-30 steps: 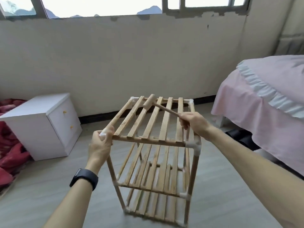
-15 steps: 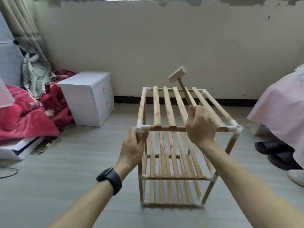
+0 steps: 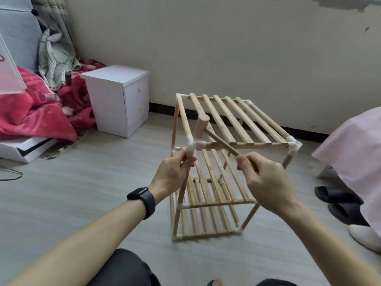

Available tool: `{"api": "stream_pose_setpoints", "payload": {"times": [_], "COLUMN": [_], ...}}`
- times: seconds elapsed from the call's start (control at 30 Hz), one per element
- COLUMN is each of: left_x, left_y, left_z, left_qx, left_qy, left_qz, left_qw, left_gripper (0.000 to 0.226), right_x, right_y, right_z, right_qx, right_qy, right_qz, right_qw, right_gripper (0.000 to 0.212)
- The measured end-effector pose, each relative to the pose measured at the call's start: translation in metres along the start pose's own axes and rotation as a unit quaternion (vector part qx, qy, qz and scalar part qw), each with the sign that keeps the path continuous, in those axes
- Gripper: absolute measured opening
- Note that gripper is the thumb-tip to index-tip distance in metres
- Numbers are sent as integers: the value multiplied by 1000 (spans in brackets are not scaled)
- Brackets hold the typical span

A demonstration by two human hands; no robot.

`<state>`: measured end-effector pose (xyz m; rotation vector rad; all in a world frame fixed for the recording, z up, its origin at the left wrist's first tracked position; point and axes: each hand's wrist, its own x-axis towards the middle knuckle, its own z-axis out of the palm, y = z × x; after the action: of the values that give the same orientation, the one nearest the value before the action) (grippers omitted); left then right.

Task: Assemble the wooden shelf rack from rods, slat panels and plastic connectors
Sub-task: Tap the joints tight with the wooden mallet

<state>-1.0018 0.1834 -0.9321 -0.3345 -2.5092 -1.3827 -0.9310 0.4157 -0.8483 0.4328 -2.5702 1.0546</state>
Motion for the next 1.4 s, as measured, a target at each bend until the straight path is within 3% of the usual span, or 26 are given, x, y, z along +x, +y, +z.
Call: {"api": "stream_pose_setpoints", "payload": {"times": [0.13,0.3,0.4,0.43,0.53,0.63,0.77,0.87,0.9,1.0,1.13,1.2,1.27,1.4], "left_x": [0,-1,0,0,0,1,1,1,1,2,18,41,70,118], "left_y": [0,3,3,3,0,-1,-3,-3,-3,-5,-10,-8,-1,6], "left_z": [-1,-1,-1,-1,-2,-1,-1,-1,0,-5,-22,-36,-49,-64], "left_qx": [14,22,27,28,30,34,28,32,31,23,35,73,171,428], "left_qy": [-1,1,0,-2,-2,-2,-1,-1,-3,-17,-10,57,70,-106], "left_qz": [-3,5,2,2,5,4,12,12,13,10,20,30,64,118], "left_qw": [1000,1000,1000,1000,1000,999,1000,999,999,1000,999,995,981,890], "left_gripper": [31,34,31,30,32,31,32,34,35,44,47,32,34,46], "right_x": [0,8,13,13,11,10,5,5,6,13,32,45,58,85], "right_y": [-8,-27,-29,-28,-34,-31,-29,-26,-23,-25,-25,-27,-32,-35], "right_z": [-11,-18,-13,-11,-11,-10,-9,-5,-5,-1,25,39,52,84], "right_qx": [-33,44,-100,-105,2,-138,-18,-145,-140,-11,57,49,23,6], "right_qy": [-47,68,-80,-82,25,-61,41,-85,-85,10,98,129,162,172], "right_qz": [5,-47,-9,-3,-45,-19,-52,-9,1,-14,17,32,27,29], "right_qw": [998,996,992,991,999,988,998,986,987,1000,993,990,986,985], "right_gripper": [29,28,31,31,32,34,30,34,33,30,32,32,33,33]}}
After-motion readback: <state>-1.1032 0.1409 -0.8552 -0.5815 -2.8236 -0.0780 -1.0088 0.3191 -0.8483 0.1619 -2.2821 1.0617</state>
